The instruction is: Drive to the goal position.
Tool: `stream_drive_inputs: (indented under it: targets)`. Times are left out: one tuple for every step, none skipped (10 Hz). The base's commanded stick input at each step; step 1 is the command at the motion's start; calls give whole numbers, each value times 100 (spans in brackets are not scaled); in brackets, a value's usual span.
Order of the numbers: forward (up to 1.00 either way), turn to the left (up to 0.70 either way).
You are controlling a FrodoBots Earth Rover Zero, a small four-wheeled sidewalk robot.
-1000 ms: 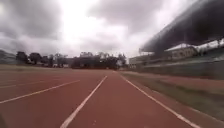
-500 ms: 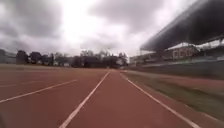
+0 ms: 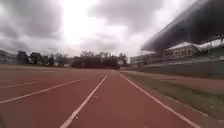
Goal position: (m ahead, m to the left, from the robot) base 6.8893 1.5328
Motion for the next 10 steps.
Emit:
stream_drive_inputs:
  targets:
    - [70,0]
    - [70,0]
    - [70,0]
    - [70,0]
    - [70,0]
    - [70,0]
    - [70,0]
    - [70,0]
    - [70,0]
    - [70,0]
